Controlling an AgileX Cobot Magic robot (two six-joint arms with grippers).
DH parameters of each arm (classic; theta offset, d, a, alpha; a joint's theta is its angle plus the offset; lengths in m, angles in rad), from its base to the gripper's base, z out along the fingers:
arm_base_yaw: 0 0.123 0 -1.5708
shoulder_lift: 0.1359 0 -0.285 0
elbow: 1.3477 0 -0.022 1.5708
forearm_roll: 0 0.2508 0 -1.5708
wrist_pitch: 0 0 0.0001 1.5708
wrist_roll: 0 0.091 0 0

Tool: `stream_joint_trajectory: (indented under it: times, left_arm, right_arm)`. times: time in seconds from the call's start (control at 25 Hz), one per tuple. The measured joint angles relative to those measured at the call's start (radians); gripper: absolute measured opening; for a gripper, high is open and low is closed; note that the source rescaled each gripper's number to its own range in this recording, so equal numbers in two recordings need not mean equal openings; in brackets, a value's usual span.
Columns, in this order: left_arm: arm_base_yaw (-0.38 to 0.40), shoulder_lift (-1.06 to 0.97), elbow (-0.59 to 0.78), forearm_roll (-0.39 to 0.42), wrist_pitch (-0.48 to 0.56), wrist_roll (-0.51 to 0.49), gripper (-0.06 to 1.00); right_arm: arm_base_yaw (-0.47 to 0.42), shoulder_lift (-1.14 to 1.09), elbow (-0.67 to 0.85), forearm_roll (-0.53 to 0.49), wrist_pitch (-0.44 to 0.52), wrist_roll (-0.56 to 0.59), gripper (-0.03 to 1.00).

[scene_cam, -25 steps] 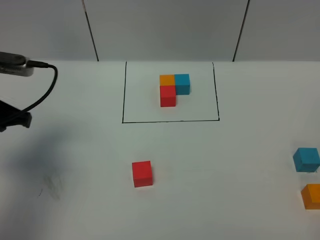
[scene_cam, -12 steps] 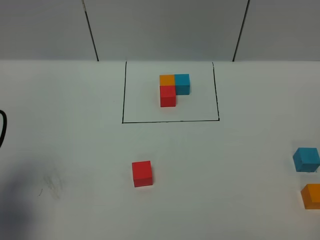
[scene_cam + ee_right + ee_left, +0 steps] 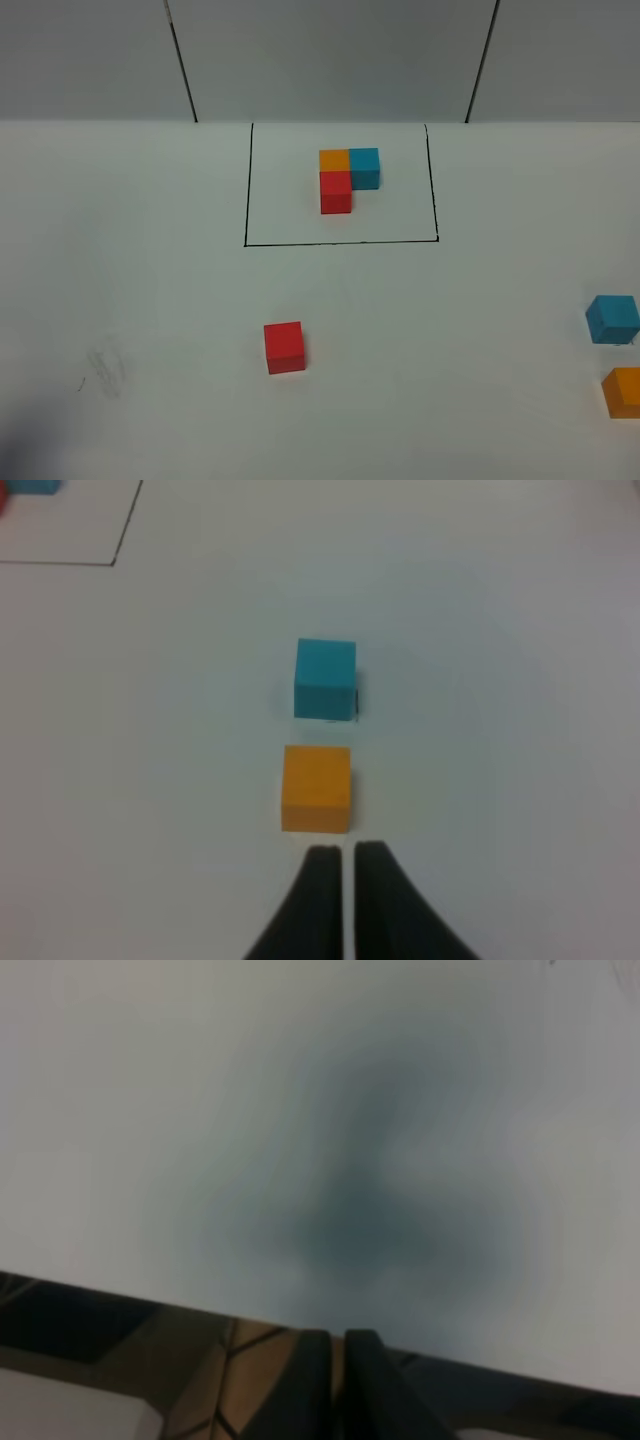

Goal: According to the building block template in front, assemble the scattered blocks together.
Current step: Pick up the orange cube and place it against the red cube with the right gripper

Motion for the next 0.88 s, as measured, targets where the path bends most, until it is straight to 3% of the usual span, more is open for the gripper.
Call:
stream_joint_trajectory:
  times: [0.36,0.88]
  left_arm:
    - [0.000,-0.169,0.015,-0.010,0.019,0.001,0.00]
    - [0.000,-0.184,0.015,-0.010,0.020,-0.001,0.00]
  right_arm:
    - [0.000,0.000,0.000,0.000,0.000,0.001,0.00]
    - [0.000,0.000,0.000,0.000,0.000,0.000,0.00]
